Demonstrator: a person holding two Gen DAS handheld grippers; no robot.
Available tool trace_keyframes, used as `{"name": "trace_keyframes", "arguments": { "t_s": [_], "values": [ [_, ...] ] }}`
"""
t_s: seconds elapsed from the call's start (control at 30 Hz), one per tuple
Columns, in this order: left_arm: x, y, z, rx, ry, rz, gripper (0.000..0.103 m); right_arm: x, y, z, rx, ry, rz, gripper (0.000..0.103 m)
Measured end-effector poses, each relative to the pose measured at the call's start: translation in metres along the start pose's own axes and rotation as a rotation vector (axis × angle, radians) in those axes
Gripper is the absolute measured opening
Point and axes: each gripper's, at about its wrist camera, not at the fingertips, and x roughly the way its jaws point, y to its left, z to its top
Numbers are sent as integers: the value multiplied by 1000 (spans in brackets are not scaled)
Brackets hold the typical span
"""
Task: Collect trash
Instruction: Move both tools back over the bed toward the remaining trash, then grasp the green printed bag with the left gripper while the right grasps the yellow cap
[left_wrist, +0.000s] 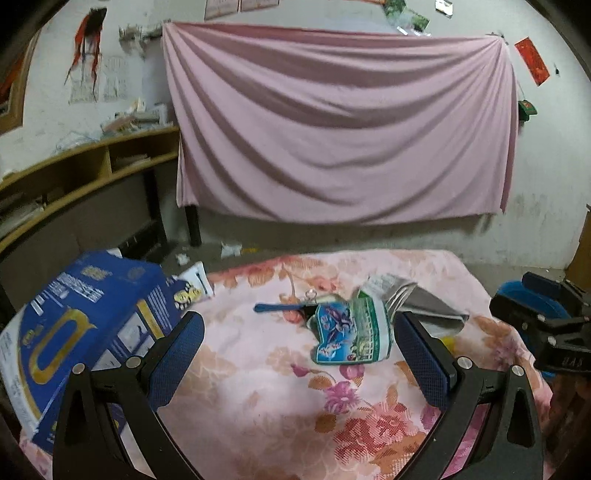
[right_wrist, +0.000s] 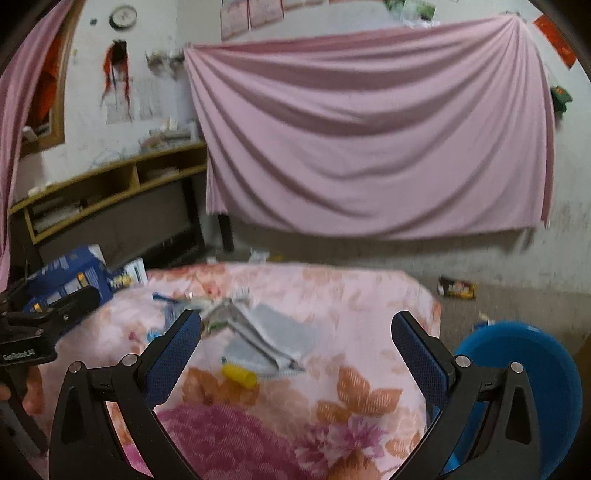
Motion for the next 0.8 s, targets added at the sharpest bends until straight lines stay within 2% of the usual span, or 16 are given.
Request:
{"name": "trace_keyframes", "arguments": {
  "t_s": [0.07,0.2,0.27,0.33,0.53,0.67,0.77,0.8],
  "values": [
    [9,1,1,-6,45,5,101,5,1,-2,-10,50,11,101],
    [23,3,1,-19,98,-4,100,16,2,-8,-23,141,43,81],
    [29,5,1,-21,123,-3,100,21,4,-10,-25,181,57,77],
    [35,8,1,-31,142,-11,100,29,6,-12,-32,226,73,65],
    [52,15,0,-63,207,-31,100,46,15,-15,-29,306,134,61],
    [55,18,-2,-82,234,-54,100,61,26,-18,-55,353,134,60],
    [56,18,-2,-87,251,-95,100,69,29,-18,-61,379,122,52],
    [57,18,-1,-89,255,-112,100,71,30,-19,-63,388,119,45]
  ]
}}
